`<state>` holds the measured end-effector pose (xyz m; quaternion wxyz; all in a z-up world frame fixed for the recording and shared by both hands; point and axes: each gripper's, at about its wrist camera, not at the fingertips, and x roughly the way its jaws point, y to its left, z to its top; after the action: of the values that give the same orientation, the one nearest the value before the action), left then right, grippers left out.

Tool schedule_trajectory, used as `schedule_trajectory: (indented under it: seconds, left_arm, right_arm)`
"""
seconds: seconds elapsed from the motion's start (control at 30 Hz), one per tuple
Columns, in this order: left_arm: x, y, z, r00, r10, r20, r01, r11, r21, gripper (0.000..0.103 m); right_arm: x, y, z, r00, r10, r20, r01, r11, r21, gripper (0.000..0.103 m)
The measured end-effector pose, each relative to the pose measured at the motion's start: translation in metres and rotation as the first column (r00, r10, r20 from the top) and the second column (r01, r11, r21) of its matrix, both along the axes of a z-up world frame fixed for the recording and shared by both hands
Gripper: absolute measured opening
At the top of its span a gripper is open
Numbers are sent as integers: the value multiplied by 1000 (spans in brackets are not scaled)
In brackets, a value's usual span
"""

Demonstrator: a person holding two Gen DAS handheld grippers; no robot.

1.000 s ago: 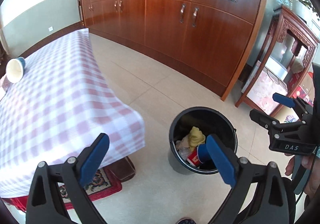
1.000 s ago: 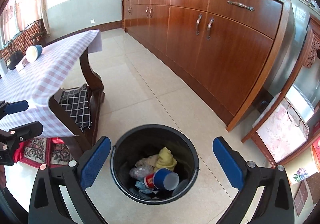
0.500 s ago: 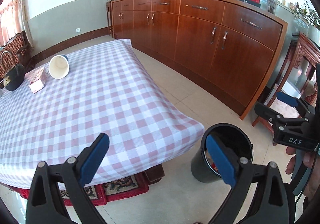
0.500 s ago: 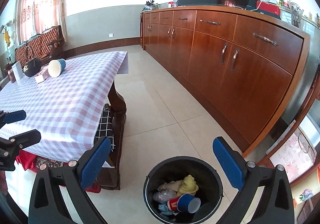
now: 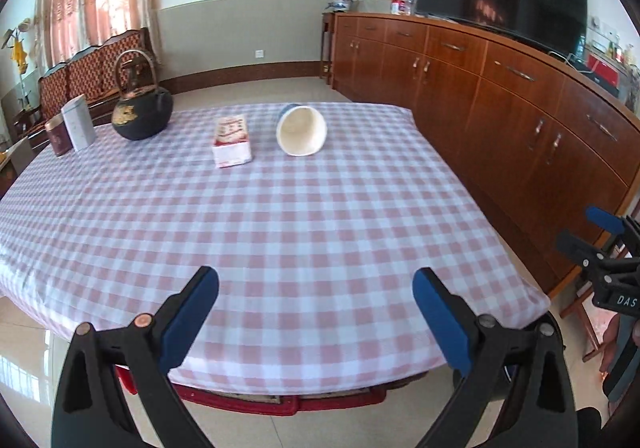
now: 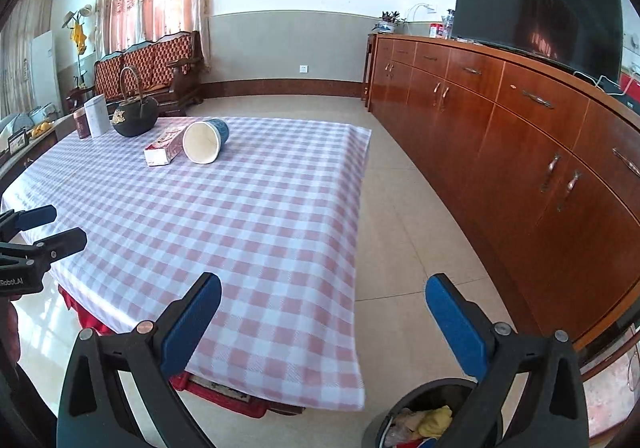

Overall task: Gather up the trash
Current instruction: 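Move both open tools back from the bucket toward the table, then grasp the milk carton with the left tool while the right tool grasps the white-and-blue cup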

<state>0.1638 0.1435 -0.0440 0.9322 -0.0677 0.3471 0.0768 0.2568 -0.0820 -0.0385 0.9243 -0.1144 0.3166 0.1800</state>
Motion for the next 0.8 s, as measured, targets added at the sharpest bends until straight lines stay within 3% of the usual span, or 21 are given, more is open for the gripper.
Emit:
schedule_trajectory:
  seconds: [0.17,0.43,0.5,0.8]
  left_arm:
    - [18,41,-4,997,76,3,-76,997,8,98]
    - [65,74,-25,995,102,-24,-101,994,30,95]
    - [74,78,-28,994,103,-29,-102,994,32,94]
    - [132,90,-40,994,88,-71,-85,995,45,85]
  right_arm:
    - [30,55,-3,997,70,-25,-70,997,21,103]
    - [92,133,-23,984,170,-59,-171,985,0,102]
    - [103,146,-29,979,191,-68,-191,982,4,92]
    - [163,193,-45,962,243,-120,-239,970,51,69]
